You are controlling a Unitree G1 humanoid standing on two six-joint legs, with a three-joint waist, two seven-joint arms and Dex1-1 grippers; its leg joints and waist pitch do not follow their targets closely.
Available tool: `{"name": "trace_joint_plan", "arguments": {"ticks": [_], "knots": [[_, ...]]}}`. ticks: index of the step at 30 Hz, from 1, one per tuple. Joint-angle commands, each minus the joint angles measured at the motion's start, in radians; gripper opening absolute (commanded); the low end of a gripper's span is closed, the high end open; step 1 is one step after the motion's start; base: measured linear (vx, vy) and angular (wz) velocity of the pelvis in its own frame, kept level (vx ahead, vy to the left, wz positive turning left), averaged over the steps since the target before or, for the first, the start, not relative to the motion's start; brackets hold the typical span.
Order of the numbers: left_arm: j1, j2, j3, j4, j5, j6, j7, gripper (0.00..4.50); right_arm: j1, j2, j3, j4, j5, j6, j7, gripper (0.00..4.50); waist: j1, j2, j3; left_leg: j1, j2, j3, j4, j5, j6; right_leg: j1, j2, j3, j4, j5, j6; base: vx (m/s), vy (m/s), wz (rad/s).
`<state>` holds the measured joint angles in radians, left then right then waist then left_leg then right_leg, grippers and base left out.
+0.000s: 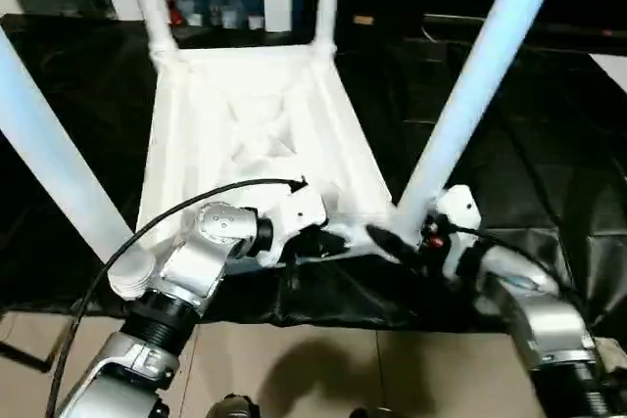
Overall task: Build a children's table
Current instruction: Rotate leg to tighten
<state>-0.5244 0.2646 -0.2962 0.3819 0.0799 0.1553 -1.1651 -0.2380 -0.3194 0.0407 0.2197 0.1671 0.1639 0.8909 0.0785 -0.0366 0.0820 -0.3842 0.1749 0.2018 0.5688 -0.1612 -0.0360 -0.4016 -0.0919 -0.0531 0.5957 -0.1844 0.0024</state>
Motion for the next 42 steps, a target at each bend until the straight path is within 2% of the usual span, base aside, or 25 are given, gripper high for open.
{"name": "trace_joint_plan", "arguments": {"ticks": [1,2,4,6,7,9,14,21,30,32,34,37,38,40,42], "knots": [[-0.015,-0.017,-0.074,0.024,0.003,-0.017,-0.038,0.0,-0.002,0.01,0.088,-0.04,0.03,0.023,0.098,3.77,0.002,-0.005,-0.064,0.023,0.061,-0.025,-0.063,-0.216,0.083,0.042,-0.062,0.044,-0.066,-0.168,-0.24,0.0,0.0,0.0],[-0.021,-0.009,-0.075,0.03,0.003,-0.022,-0.049,0.0,-0.004,-0.001,0.09,-0.041,0.039,0.029,0.121,3.51,0.003,-0.006,-0.064,0.024,0.061,-0.024,-0.062,-0.215,0.082,0.041,-0.062,0.044,-0.065,-0.169,-0.239,0.0,0.0,0.0],[-0.046,0.011,-0.075,0.063,0.004,-0.04,-0.078,0.0,-0.018,-0.038,0.103,-0.043,0.062,0.051,0.202,3.37,0.012,-0.009,-0.064,0.028,0.062,-0.023,-0.061,-0.206,0.085,0.038,-0.063,0.045,-0.064,-0.169,-0.241,0.0,0.0,0.0],[-0.054,0.015,-0.075,0.072,0.005,-0.045,-0.086,0.0,-0.022,-0.047,0.107,-0.041,0.064,0.055,0.22,3.27,0.013,-0.009,-0.065,0.028,0.061,-0.022,-0.059,-0.208,0.087,0.038,-0.063,0.044,-0.062,-0.163,-0.246,0.0,0.0,0.0],[-0.069,0.022,-0.073,0.091,0.004,-0.053,-0.099,0.0,-0.032,-0.067,0.122,-0.03,0.057,0.052,0.256,3.16,0.014,-0.011,-0.064,0.024,0.061,-0.024,-0.061,-0.203,0.085,0.041,-0.064,0.043,-0.063,-0.173,-0.244,0.0,0.0,0.0],[-0.086,0.029,-0.071,0.113,0.005,-0.065,-0.112,0.0,-0.05,-0.087,0.137,-0.008,0.046,0.04,0.291,2.96,0.015,-0.01,-0.065,0.027,0.061,-0.024,-0.059,-0.202,0.081,0.038,-0.064,0.043,-0.062,-0.178,-0.244,0.0,0.0,0.0],[-0.104,0.03,-0.067,0.143,-0.001,-0.079,-0.114,0.0,-0.068,-0.096,0.14,0.001,0.045,0.045,0.31,2.62,0.016,-0.016,-0.064,0.023,0.061,-0.024,-0.058,-0.202,0.078,0.04,-0.067,0.043,-0.062,-0.194,-0.244,0.0,0.0,0.0],[-0.111,0.032,-0.062,0.17,-0.008,-0.092,-0.121,0.0,-0.065,-0.1,0.157,0.0,0.046,0.045,0.328,2.07,0.019,-0.017,-0.063,0.022,0.061,-0.024,-0.058,-0.195,0.081,0.039,-0.066,0.042,-0.061,-0.192,-0.242,0.0,0.0,0.0],[-0.11,0.021,-0.053,0.18,-0.014,-0.076,-0.1,0.0,-0.042,-0.088,0.172,-0.007,0.047,0.049,0.323,1.95,0.019,-0.015,-0.058,0.024,0.062,-0.025,-0.061,-0.219,0.072,0.036,-0.067,0.043,-0.066,-0.233,-0.232,0.0,0.0,0.0],[-0.104,0.016,-0.05,0.173,-0.016,-0.068,-0.087,0.0,-0.033,-0.08,0.173,-0.006,0.048,0.048,0.314,1.95,0.018,-0.016,-0.053,0.023,0.062,-0.026,-0.063,-0.23,0.071,0.034,-0.067,0.043,-0.068,-0.246,-0.229,0.0,0.0,0.0],[-0.1,0.012,-0.046,0.168,-0.017,-0.06,-0.074,0.0,-0.026,-0.071,0.169,-0.003,0.046,0.043,0.298,1.95,0.018,-0.015,-0.05,0.024,0.063,-0.026,-0.065,-0.246,0.066,0.032,-0.067,0.044,-0.072,-0.267,-0.224,0.0,0.0,0.0],[-0.093,0.007,-0.034,0.157,-0.018,-0.05,-0.043,0.0,-0.02,-0.047,0.154,0.007,0.039,0.037,0.247,1.95,0.016,-0.014,-0.038,0.023,0.062,-0.029,-0.073,-0.292,0.049,0.026,-0.069,0.046,-0.081,-0.341,-0.2,0.0,0.0,0.0],[-0.091,0.005,-0.03,0.151,-0.018,-0.044,-0.031,0.0,-0.02,-0.033,0.146,0.016,0.032,0.032,0.217,1.94,0.016,-0.014,-0.038,0.023,0.062,-0.029,-0.073,-0.292,0.049,0.026,-0.069,0.046,-0.081,-0.341,-0.2,0.0,0.0,0.0],[-0.082,-0.005,-0.014,0.124,-0.012,-0.016,0.025,0.0,-0.023,0.035,0.106,0.063,-0.01,0.012,0.045,1.94,0.004,-0.013,-0.026,0.027,0.063,-0.037,-0.084,-0.382,0.003,0.015,-0.07,0.045,-0.094,-0.467,-0.169,0.0,0.0,0.0],[-0.078,-0.015,-0.007,0.108,-0.011,0.001,0.053,0.0,-0.02,0.061,0.092,0.068,-0.019,0.014,-0.015,1.93,-0.001,-0.017,-0.021,0.029,0.061,-0.043,-0.086,-0.426,-0.013,0.013,-0.073,0.043,-0.102,-0.549,-0.143,0.0,0.0,0.0]]}}
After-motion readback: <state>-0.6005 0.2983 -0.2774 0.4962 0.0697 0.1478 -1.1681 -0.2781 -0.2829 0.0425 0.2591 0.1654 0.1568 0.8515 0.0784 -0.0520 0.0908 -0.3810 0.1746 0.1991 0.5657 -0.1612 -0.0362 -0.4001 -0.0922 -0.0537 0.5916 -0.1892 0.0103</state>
